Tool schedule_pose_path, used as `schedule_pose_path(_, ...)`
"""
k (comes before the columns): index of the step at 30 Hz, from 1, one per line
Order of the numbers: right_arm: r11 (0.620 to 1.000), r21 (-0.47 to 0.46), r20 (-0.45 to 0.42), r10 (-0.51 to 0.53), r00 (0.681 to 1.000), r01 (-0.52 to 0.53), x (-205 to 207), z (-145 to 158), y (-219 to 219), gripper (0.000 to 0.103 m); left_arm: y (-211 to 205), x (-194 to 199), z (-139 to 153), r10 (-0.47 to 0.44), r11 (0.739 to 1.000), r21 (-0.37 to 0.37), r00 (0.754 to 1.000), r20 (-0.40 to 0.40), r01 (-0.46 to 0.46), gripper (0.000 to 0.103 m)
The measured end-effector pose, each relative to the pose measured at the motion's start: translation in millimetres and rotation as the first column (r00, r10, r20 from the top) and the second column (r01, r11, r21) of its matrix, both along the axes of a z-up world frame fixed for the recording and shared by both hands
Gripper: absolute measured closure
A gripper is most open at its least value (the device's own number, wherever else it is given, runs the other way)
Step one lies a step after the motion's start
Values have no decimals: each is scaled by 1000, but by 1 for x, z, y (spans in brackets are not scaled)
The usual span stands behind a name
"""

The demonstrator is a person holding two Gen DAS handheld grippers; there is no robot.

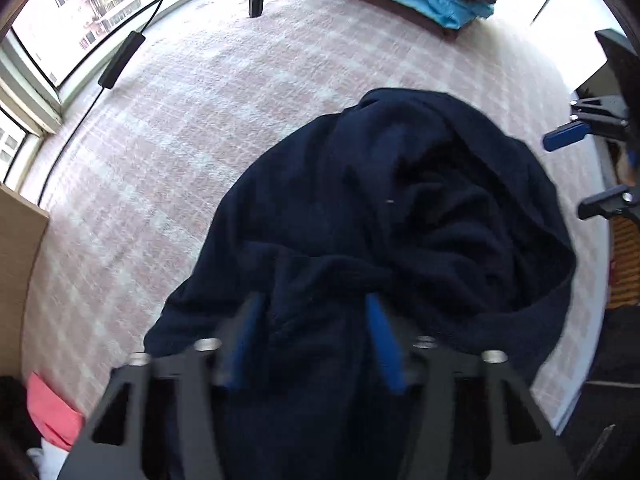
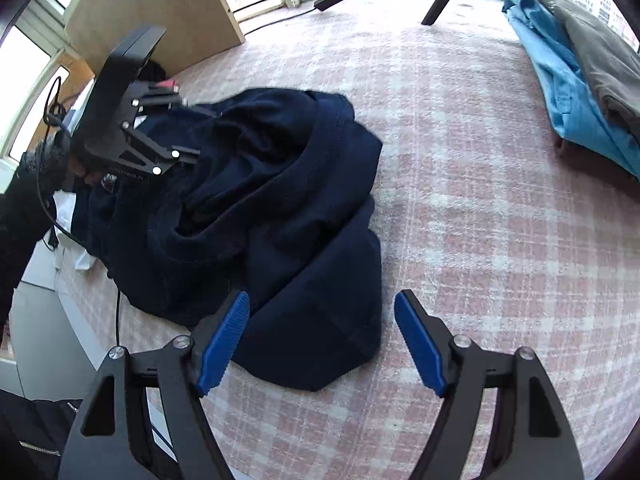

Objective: Fold clothes
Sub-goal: 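Grasp the navy garment edge with the left gripper while the right gripper grasps another edge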

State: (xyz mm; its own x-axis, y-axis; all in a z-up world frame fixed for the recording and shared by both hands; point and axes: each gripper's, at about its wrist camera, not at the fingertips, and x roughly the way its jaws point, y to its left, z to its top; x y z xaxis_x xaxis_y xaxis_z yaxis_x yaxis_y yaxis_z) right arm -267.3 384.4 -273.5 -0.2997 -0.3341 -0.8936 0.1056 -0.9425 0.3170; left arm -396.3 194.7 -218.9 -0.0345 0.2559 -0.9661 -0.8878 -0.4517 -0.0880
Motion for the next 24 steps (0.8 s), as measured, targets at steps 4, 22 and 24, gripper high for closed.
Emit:
schedule_pose_path(4,1000,3,-9,-16,1000,16,-2,3,5,29,-18,17,33,14,1000,14,999,-41,-13,99)
schedule_pose_path(22,977,132,39,167,985,-170,-23,-5,-65,101,-166,41,179,343,922,255,921,-184,-292,99)
schedule_pose_path(24,981,132,3,143,990,-142,-13,17,-57,101,-177,60,180,359,916,259,915,-186,-307,99)
